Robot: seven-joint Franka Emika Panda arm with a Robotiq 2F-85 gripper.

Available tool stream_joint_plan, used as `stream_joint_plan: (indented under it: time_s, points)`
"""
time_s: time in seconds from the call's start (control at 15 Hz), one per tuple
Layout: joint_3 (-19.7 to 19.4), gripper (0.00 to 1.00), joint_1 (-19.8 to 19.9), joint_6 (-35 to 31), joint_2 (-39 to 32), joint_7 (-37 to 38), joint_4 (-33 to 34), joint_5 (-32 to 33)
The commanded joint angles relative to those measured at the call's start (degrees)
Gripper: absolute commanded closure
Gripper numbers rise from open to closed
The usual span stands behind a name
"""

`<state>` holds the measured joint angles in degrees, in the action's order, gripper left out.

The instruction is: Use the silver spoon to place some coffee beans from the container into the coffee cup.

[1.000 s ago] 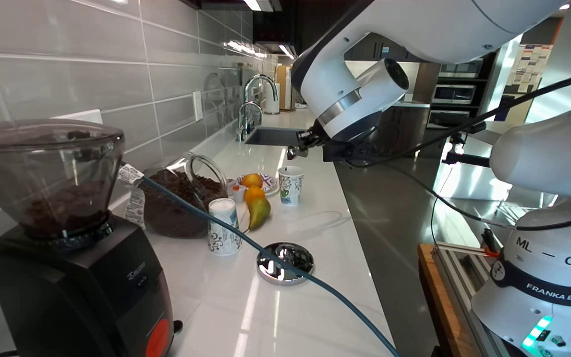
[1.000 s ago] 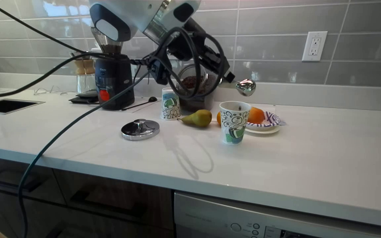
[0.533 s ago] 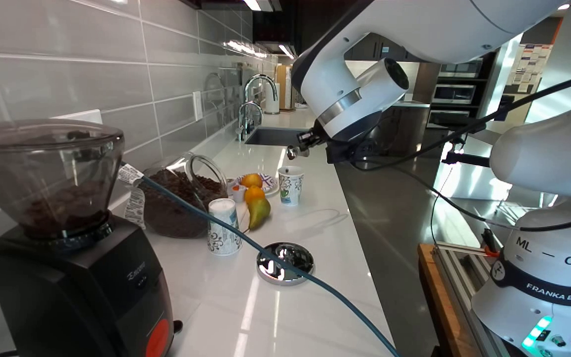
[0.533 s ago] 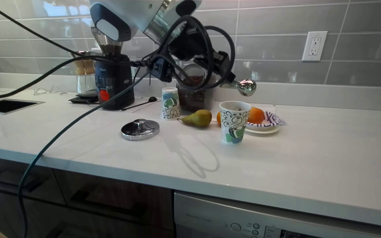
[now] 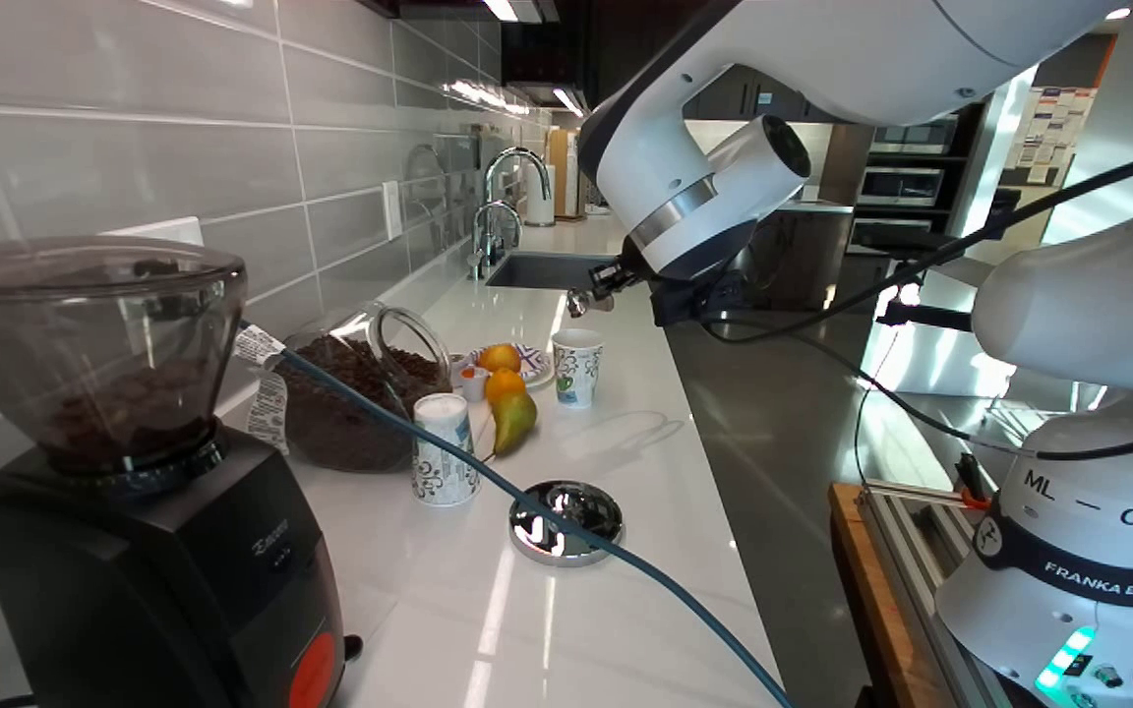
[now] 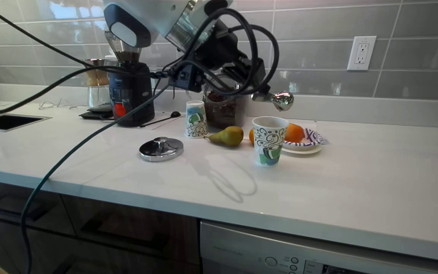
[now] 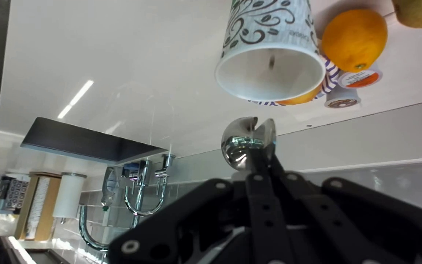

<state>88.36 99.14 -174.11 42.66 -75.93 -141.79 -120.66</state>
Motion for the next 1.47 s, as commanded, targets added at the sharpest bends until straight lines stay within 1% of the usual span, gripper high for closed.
stream_joint_plan:
  time_s: [0.0, 0.07, 0.13, 0.27, 0.33, 0.4, 0.6, 0.67, 0.73, 0.8, 1.13, 1.4]
  points:
    - [0.0, 0.97, 0.0, 0.03, 0.0, -0.05, 0.0, 0.0]
    - [0.0, 0.97, 0.0, 0.06, 0.0, -0.08, 0.0, 0.0]
    - [0.0, 0.99, 0.0, 0.09, 0.0, -0.11, 0.0, 0.0]
    - [0.87, 0.99, -0.63, -0.76, 1.02, -0.35, -0.16, -0.05]
    - [0.97, 0.99, -1.36, 2.43, 5.52, 7.13, -1.89, 4.87]
    - [1.72, 0.99, -1.01, -1.19, 1.93, 0.11, -0.45, 0.86]
    - [3.09, 0.99, -1.72, -3.02, 2.18, 0.05, -1.02, 1.9]
    - [3.04, 0.99, -2.7, -0.39, 6.32, 8.12, -2.92, 7.48]
    - [3.6, 0.99, -2.03, -4.09, 2.21, 0.66, -1.45, 3.57]
    - [3.94, 0.99, -2.05, -4.56, 3.43, 1.04, -1.58, 3.69]
    - [5.23, 0.99, -1.88, -7.4, 6.43, -2.07, -1.4, 2.88]
    - [4.95, 0.99, -2.31, -4.76, 12.63, -4.31, -0.29, 0.26]
